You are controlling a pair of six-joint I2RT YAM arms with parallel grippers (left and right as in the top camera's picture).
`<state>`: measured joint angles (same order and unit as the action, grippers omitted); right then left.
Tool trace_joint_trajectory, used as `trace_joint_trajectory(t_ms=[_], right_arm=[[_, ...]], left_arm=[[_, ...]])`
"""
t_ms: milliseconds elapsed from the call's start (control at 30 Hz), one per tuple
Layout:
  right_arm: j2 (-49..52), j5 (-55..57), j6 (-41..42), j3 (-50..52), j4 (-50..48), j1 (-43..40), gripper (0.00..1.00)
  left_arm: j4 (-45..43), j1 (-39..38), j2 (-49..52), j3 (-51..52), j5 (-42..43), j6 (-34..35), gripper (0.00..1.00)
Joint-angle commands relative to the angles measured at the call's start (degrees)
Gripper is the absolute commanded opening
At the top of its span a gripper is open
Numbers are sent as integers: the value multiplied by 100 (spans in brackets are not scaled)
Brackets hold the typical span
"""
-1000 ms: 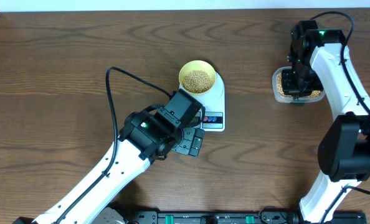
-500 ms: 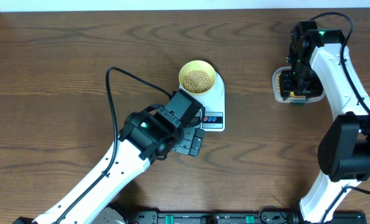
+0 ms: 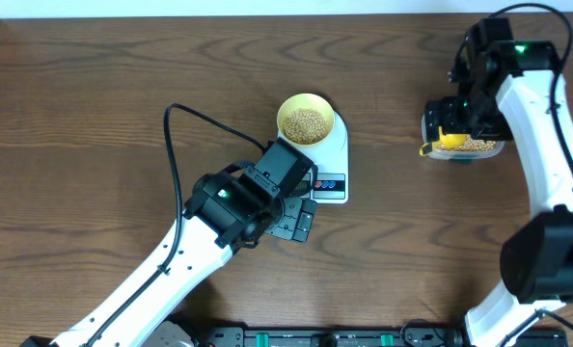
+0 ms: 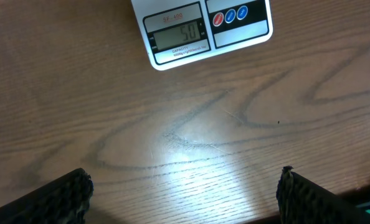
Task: Scoop item into bowl and weigh 50g on scale
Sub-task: 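Open the right gripper to release the scoop in the tub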
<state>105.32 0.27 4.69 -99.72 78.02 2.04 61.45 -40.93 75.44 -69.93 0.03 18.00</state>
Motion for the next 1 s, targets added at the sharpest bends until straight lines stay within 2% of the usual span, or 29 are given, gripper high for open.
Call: trace_joint_trajectory(t_ms=[0,367,967], right_arm=[[-376,-481,-208,-149,-31,-116,99],[-1829,-645,-238,-149,-457,-439,99],[-4315,-610,-299,-74,-94,-522,99]], left_arm=[[13,13,28,-74,-70,-50,97],[13,13,28,-72,-70,-50,97],[13,13,28,-70,-70,-50,97]])
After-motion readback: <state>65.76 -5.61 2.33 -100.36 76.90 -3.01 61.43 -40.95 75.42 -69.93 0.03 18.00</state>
